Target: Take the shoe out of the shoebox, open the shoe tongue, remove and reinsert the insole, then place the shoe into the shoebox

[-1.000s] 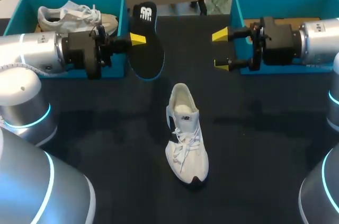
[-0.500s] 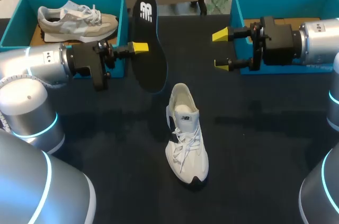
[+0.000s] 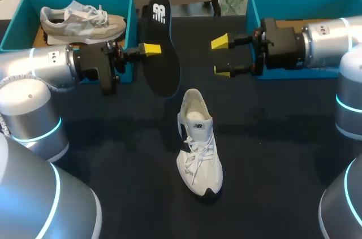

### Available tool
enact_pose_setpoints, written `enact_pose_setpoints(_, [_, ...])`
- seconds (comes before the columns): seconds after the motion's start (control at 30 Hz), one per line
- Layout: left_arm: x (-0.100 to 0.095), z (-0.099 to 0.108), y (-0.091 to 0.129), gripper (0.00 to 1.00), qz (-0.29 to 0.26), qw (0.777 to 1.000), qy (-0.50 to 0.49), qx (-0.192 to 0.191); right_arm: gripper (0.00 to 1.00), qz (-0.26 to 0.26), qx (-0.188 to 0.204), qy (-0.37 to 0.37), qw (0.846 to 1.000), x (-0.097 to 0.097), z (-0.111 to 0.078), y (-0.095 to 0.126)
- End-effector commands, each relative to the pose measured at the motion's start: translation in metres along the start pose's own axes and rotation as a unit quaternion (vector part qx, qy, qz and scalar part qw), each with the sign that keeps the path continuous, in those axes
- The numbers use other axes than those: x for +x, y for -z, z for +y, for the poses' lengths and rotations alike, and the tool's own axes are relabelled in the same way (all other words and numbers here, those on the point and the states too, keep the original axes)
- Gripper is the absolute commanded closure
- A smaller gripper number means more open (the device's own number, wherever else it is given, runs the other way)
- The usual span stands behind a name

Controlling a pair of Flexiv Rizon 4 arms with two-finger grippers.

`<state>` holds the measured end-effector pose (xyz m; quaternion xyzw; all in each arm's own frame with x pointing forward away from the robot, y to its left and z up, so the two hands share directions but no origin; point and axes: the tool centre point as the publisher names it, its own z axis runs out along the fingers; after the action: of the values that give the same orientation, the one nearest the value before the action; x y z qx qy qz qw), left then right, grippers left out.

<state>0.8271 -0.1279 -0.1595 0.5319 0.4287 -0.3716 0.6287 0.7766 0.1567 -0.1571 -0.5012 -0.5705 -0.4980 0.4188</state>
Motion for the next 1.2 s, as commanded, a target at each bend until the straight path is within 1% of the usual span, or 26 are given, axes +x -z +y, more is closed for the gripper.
enact_pose_setpoints(0.03, [0.001,0.000,-0.014,1.00,-0.002,1.000,0.000,-0.004,0.00,-0.006,0.003,-0.005,1.000,-0.001,0.004,-0.016])
enact_pose_setpoints(0.23, [0.002,-0.002,-0.030,1.00,-0.008,1.000,0.021,-0.007,0.00,-0.008,0.003,0.000,1.000,-0.001,0.004,-0.026])
enact_pose_setpoints(0.37, [0.002,-0.004,-0.038,1.00,-0.011,1.000,0.024,-0.005,0.00,-0.008,0.012,0.013,1.000,0.002,0.005,-0.034])
enact_pose_setpoints(0.5, [0.004,-0.001,-0.046,1.00,-0.012,0.998,0.058,-0.003,0.19,-0.007,0.016,0.022,1.000,0.002,0.004,-0.039])
enact_pose_setpoints(0.6, [0.003,0.000,-0.052,1.00,-0.010,0.998,0.062,-0.001,0.42,-0.007,0.020,0.027,0.999,0.001,0.004,-0.042])
enact_pose_setpoints(0.63, [0.003,0.001,-0.053,1.00,-0.009,0.998,0.061,-0.001,0.45,-0.007,0.021,0.028,0.999,0.001,0.004,-0.043])
enact_pose_setpoints(0.67, [0.002,0.001,-0.054,1.00,-0.009,0.998,0.061,-0.001,0.51,-0.007,0.023,0.029,0.999,0.001,0.004,-0.044])
enact_pose_setpoints(0.83, [0.001,0.001,-0.063,1.00,-0.009,0.998,0.063,0.000,0.59,-0.005,0.026,0.031,0.999,0.001,0.003,-0.047])
enact_pose_setpoints(0.87, [0.001,0.001,-0.065,1.00,-0.008,0.998,0.063,0.001,0.64,-0.004,0.027,0.032,0.999,0.001,0.003,-0.048])
enact_pose_setpoints(0.9, [0.001,0.001,-0.067,1.00,-0.008,0.998,0.063,0.002,0.65,-0.003,0.028,0.032,0.999,0.001,0.004,-0.048])
enact_pose_setpoints(1.03, [0.002,-0.002,-0.072,1.00,-0.008,0.998,0.060,0.003,0.69,0.001,0.029,0.034,0.999,0.001,0.004,-0.050])
enact_pose_setpoints(1.2, [0.004,-0.005,-0.074,1.00,-0.008,0.998,0.062,0.002,0.79,0.001,0.029,0.034,0.999,0.001,0.004,-0.051])
